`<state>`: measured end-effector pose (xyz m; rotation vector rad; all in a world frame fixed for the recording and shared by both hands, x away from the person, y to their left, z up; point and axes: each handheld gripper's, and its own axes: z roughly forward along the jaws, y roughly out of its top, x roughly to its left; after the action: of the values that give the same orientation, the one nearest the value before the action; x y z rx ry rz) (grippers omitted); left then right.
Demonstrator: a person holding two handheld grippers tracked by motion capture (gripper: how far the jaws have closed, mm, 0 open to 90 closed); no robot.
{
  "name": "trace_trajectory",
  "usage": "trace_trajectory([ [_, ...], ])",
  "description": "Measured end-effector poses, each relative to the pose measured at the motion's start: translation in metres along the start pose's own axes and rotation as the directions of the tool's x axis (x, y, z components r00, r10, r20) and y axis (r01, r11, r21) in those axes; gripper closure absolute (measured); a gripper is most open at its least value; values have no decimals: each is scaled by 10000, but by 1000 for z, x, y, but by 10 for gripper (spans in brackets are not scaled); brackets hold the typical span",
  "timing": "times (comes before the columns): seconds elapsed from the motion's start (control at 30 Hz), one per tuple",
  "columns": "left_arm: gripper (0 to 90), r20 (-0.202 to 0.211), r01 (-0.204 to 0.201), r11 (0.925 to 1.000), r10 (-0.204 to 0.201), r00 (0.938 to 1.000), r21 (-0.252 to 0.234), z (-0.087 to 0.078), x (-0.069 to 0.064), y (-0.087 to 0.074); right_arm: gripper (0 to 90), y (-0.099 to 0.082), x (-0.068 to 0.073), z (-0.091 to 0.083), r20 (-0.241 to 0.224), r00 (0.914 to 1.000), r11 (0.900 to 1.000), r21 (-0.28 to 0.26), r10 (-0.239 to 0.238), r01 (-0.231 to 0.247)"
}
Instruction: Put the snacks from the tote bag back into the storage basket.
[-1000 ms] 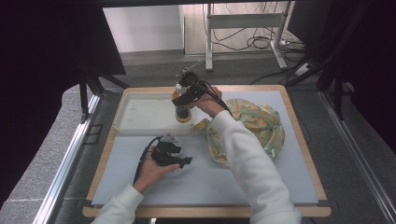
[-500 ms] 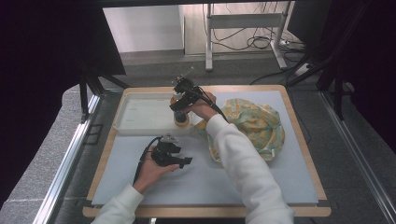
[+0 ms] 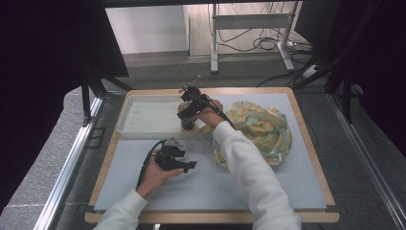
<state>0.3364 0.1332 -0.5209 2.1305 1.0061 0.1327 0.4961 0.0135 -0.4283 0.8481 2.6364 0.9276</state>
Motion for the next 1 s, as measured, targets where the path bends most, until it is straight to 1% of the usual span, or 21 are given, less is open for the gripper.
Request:
trace_trajectory([
  [0.03, 295, -3, 11, 10000, -11, 10000, -6, 0, 0, 0, 273, -1, -1, -1, -13, 10000, 10000, -21, 52, -52],
  [0.07, 295, -7, 2, 10000, -2, 10000, -6, 0, 0, 0, 253, -1, -1, -2, 94, 9999, 9999, -125, 77, -76],
  [0.2, 294, -14, -8, 10000, 8, 10000, 10, 0, 0, 0, 203, -4, -2, -7, 191, 9998, 9995, -305, 69, -63],
  [0.27, 294, -15, -5, 10000, 5, 10000, -6, 0, 0, 0, 191, -5, -2, -11, 109, 9998, 9991, -404, 135, -131],
  [0.33, 294, -31, 3, 10000, -3, 10000, -17, 0, 0, 0, 173, -6, -2, -14, 205, 9996, 9988, -450, 184, -174],
  [0.47, 294, -36, -5, 10000, 5, 10000, -11, 0, 1, 0, 165, -8, -3, -22, 211, 9994, 9981, -555, 274, -262],
  [0.5, 293, -51, -16, 10000, 16, 10000, 2, 0, 1, 0, 165, -9, -3, -24, 98, 9994, 9976, -614, 328, -321],
  [0.7, 293, -62, -24, 10000, 24, 10000, -6, 0, 0, 0, 161, -14, -2, -39, 3, 9994, 9955, -887, 336, -335],
  [0.77, 293, -73, 24, 10000, -25, 10000, -39, 1, 1, 0, 160, -16, -1, -44, 14, 9995, 9948, -965, 321, -318],
  [0.83, 293, -101, -43, 10000, 43, 9999, 8, 0, 2, 0, 160, -18, 0, -51, 33, 9997, 9939, -1075, 231, -226],
  [0.9, 293, -116, 18, 10000, -18, 9999, -20, 0, 2, 0, 161, -20, 1, -59, 35, 9998, 9931, -1162, 181, -175],
  [1.0, 293, -166, 20, 10000, -20, 9999, -12, -1, 3, -1, 161, -25, 0, -70, -30, 9997, 9921, -1237, 227, -229],
])
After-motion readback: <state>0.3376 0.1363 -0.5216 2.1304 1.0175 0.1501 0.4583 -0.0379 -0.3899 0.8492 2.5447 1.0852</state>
